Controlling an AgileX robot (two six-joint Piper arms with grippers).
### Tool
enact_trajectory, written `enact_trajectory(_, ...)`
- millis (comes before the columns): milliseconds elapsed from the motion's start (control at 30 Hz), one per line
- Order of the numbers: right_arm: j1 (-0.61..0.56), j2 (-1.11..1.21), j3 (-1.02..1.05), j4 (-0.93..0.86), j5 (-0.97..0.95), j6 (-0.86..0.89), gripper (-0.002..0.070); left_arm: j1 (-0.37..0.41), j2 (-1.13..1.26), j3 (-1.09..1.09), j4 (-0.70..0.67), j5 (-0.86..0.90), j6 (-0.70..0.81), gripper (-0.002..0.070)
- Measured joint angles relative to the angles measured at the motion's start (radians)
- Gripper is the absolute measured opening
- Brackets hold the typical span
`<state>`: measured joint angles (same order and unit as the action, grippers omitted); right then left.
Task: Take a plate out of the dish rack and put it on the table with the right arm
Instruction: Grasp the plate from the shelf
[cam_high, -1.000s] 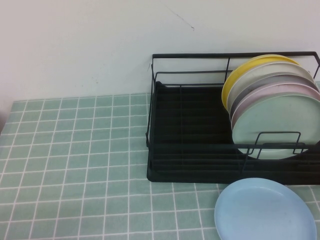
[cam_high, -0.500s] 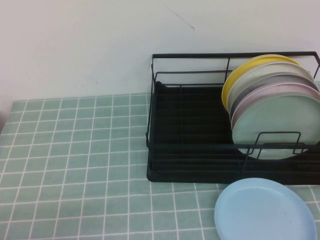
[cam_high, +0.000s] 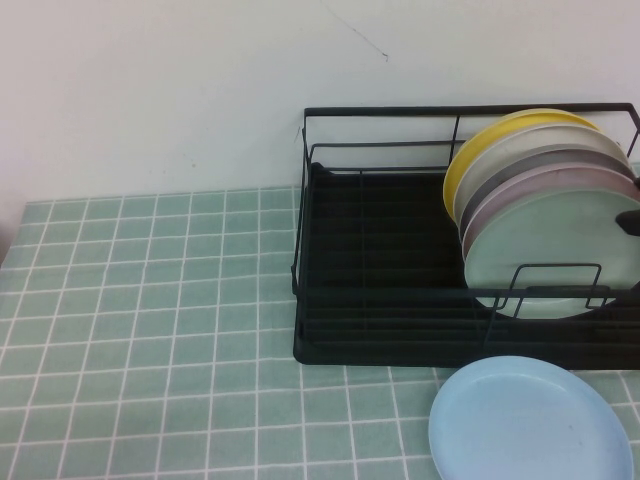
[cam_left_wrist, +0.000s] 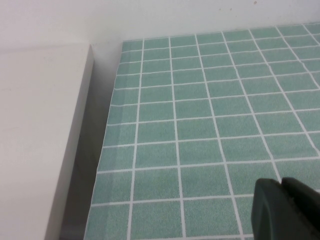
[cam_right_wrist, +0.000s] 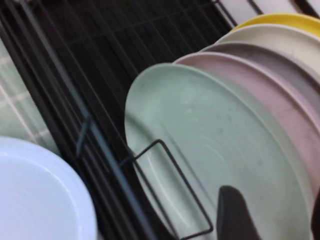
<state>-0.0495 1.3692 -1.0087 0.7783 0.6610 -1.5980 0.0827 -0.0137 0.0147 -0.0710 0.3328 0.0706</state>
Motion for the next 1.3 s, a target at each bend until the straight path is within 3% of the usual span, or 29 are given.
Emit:
enact_trajectory(300, 0.0, 0.178, -0.095, 0.022, -0.028, -0.102, 0.0328, 0.0, 0.0, 0.0, 0.0, 0.0, 0.0, -0.0003)
enact_trajectory(1067, 0.0, 0.278, -0.117, 0.04, -0.099, -0.126, 0.0327, 0.0, 0.0, 0.0, 0.0, 0.0, -0.002, -0.0003)
enact_trajectory(1200, 0.0, 0.281, -0.117, 0.045, -0.11, -0.128, 0.0289, 0.0, 0.0, 0.0, 0.0, 0.0, -0.002, -0.0004)
enact_trajectory(1300, 0.0, 0.281, -0.117, 0.051, -0.115, -0.128, 0.0195, 0.0, 0.0, 0.0, 0.0, 0.0, -0.002, -0.0003)
